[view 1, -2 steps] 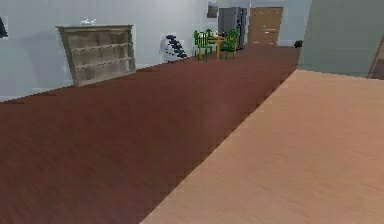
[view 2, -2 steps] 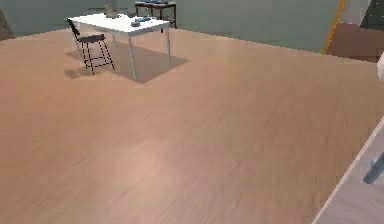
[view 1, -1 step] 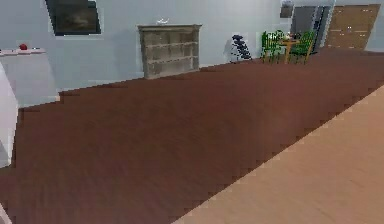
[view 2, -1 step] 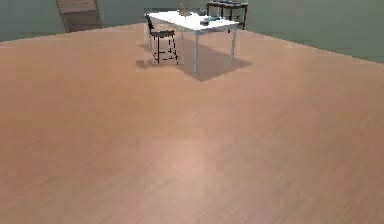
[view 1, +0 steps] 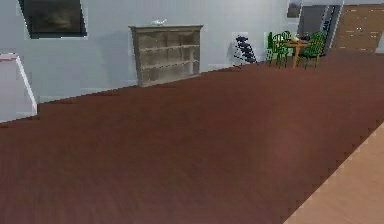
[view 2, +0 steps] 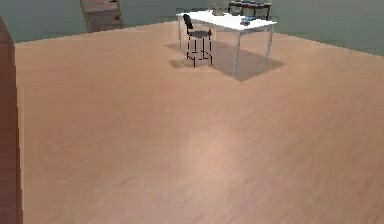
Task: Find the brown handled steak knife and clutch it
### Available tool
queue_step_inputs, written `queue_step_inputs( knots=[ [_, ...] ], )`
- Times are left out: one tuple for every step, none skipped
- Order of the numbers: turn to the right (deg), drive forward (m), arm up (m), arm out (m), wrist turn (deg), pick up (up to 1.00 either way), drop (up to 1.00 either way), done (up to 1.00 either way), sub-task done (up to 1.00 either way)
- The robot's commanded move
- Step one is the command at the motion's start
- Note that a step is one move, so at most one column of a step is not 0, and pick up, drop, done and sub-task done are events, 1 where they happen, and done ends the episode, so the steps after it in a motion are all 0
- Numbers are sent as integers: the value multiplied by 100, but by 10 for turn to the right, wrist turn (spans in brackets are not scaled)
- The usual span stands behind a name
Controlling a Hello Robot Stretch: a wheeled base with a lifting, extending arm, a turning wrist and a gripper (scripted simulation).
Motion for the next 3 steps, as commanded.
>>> queue_step_inputs(
  knots=[
    [-360,0,0,0,0,0,0,0,0],
    [0,65,0,0,0,0,0,0,0],
    [-60,0,0,0,0,0,0,0,0]
  ],
)
